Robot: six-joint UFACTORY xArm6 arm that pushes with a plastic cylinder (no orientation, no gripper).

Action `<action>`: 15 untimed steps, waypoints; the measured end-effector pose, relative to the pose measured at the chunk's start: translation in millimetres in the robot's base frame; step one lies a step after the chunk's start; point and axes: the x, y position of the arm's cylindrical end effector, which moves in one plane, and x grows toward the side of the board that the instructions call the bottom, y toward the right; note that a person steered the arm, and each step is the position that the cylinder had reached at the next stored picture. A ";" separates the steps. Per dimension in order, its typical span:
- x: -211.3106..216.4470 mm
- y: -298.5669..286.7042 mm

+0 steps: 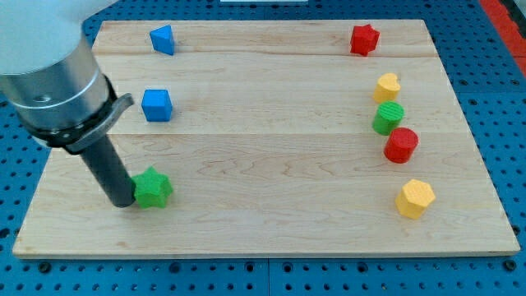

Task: Push the green star to the center

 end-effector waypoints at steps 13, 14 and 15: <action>-105.1 221.7; -67.0 230.8; -65.0 178.4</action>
